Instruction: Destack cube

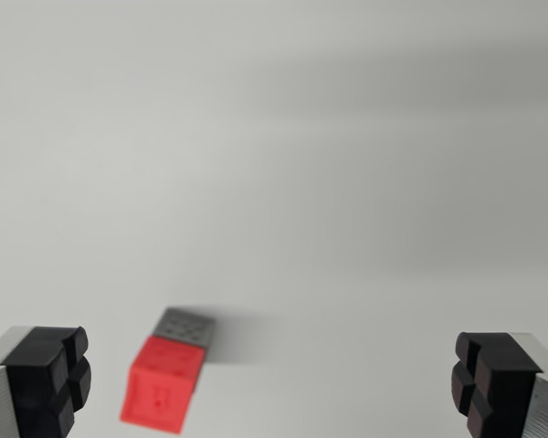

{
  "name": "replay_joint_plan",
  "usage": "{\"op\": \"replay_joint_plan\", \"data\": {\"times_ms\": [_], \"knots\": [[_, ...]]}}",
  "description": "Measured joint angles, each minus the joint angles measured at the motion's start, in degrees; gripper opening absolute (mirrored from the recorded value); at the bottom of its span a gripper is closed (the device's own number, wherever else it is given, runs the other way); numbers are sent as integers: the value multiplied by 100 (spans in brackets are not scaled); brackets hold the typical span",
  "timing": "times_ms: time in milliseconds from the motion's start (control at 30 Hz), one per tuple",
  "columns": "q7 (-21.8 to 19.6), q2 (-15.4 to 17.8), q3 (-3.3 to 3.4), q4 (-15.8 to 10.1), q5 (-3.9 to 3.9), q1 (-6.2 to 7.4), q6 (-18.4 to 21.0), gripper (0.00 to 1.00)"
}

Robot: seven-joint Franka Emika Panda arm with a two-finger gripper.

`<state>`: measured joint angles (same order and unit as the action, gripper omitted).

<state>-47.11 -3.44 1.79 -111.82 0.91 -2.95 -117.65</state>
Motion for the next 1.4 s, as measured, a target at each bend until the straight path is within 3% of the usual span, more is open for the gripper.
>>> {"op": "replay_joint_plan", "data": {"times_ms": [567, 1100, 1400], "knots": [[-317, 282, -61, -625, -9, 72, -312, 100], [-797, 628, -165, -1449, -32, 185, -741, 100], [-1140, 835, -257, -1983, -37, 253, -1038, 100]]}}
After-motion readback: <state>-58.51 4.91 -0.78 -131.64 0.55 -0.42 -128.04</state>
